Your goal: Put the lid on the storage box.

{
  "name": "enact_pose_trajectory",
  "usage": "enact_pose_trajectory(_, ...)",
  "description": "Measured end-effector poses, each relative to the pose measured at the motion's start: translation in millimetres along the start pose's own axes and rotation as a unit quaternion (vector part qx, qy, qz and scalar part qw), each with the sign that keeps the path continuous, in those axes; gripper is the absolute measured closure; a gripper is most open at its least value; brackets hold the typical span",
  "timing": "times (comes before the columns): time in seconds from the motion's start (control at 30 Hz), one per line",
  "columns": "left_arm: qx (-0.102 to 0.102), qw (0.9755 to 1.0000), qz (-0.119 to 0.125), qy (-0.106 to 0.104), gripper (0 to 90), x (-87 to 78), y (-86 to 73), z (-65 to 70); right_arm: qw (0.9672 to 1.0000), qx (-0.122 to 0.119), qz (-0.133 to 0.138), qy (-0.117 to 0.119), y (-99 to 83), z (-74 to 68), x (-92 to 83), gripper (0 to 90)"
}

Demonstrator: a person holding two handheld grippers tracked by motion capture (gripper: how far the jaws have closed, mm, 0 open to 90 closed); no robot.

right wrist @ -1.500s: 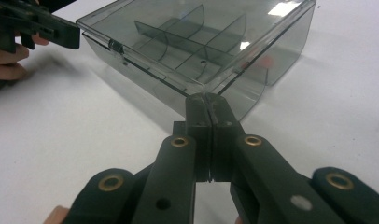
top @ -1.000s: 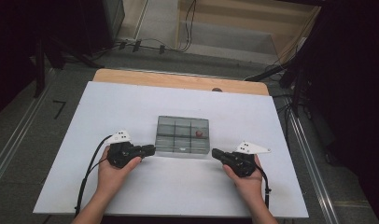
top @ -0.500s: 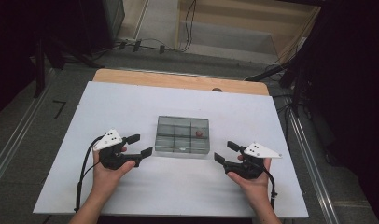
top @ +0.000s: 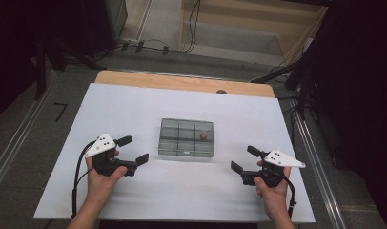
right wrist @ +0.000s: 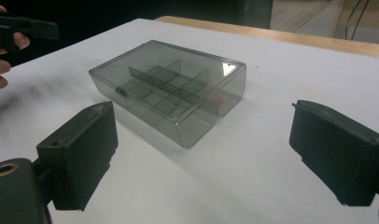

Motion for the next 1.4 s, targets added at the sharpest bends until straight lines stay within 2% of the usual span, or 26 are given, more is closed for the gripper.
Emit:
enact_pose_trajectory(0.1,0.000,1.0000,0.001,-0.002,0.1,-4.6,-1.8,-1.4,1.0000,-0.003,0.003,0.001,-1.7,3.8,-5.8,3.2)
enact_pose_trajectory(0.3,0.008,1.0000,0.006,-0.002,0.0,-15.0,-5.1,-2.4,0.9999,-0.004,0.004,-0.011,-6.7,11.3,-17.6,3.2)
enact_pose_trajectory(0.5,0.011,0.9999,0.009,0.005,0.0,-27.5,-7.9,-5.4,0.9999,-0.007,0.002,-0.015,-12.0,16.6,-27.0,0.9)
enact_pose_trajectory(0.63,0.012,0.9998,0.009,0.011,0.0,-35.0,-11.5,-7.6,0.9998,-0.002,0.004,-0.020,-14.0,21.3,-32.3,0.7)
enact_pose_trajectory(0.8,0.017,0.9998,0.005,0.014,0.0,-42.7,-15.8,-10.9,0.9991,0.003,0.011,-0.040,-14.2,27.0,-36.5,0.0)
enact_pose_trajectory(0.97,0.016,0.9997,0.007,0.016,0.0,-49.5,-18.1,-15.3,0.9991,0.009,0.012,-0.040,-17.0,33.0,-40.8,0.0)
enact_pose_trajectory(1.13,0.019,0.9996,0.005,0.022,0.0,-52.7,-20.4,-19.9,0.9986,0.012,0.007,-0.052,-22.3,40.6,-48.0,0.0)
enact_pose_trajectory(1.27,0.020,0.9996,0.000,0.021,0.0,-57.8,-24.1,-23.0,0.9986,0.019,0.014,-0.048,-24.9,47.8,-56.1,0.0)
enact_pose_trajectory(1.4,0.014,0.9996,0.006,0.023,0.0,-64.5,-26.5,-29.9,0.9986,0.021,0.019,-0.045,-27.1,55.2,-61.5,0.0)
Point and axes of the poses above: each handheld gripper's, and its own axes: x roughly forward along the jaws, y roughly out of its top, z roughly to its right, the point moved 1 cm from there along x, roughly forward along the jaws, and after that the axes turned 4 degrees about x, right-handed, at the moved point
